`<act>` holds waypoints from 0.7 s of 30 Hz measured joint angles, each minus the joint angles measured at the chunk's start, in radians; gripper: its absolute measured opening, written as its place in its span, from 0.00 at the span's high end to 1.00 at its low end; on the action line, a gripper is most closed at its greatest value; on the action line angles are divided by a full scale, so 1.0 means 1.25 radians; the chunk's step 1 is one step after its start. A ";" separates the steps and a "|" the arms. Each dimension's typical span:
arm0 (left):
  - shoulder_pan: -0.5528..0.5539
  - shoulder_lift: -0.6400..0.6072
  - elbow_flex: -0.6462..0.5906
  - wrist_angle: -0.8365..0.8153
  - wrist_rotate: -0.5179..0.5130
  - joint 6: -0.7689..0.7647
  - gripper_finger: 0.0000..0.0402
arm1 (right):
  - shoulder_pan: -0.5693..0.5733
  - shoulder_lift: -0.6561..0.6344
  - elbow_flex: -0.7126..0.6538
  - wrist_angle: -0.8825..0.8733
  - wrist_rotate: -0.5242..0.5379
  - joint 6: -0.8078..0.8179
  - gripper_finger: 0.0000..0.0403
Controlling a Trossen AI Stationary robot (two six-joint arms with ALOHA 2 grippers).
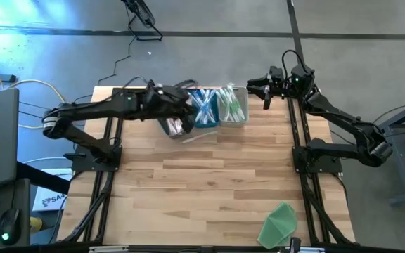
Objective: Pick & Place Toothbrushes
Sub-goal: Put the orange toothbrush into the dark blue bin
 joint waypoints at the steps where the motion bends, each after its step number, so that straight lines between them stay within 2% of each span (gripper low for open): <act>1: 0.000 -0.014 0.000 0.007 0.000 -0.015 1.00 | 0.000 0.000 0.000 0.000 0.000 0.000 0.66; 5: -0.007 -0.050 0.000 0.029 0.011 -0.098 1.00 | 0.000 0.000 0.000 0.002 0.000 0.000 0.66; 11: -0.005 -0.058 0.001 0.023 0.009 -0.095 1.00 | 0.000 0.000 0.000 0.006 0.000 0.000 0.66; 16: -0.005 -0.058 0.001 0.026 -0.035 -0.036 1.00 | 0.000 0.000 0.000 0.006 0.000 -0.014 0.66; 19: -0.005 -0.058 0.001 0.031 -0.039 -0.029 1.00 | 0.000 0.000 0.000 0.006 0.000 -0.021 0.66; 21: -0.005 -0.058 0.001 0.031 -0.043 0.018 1.00 | 0.000 0.000 0.000 0.006 0.000 -0.022 0.66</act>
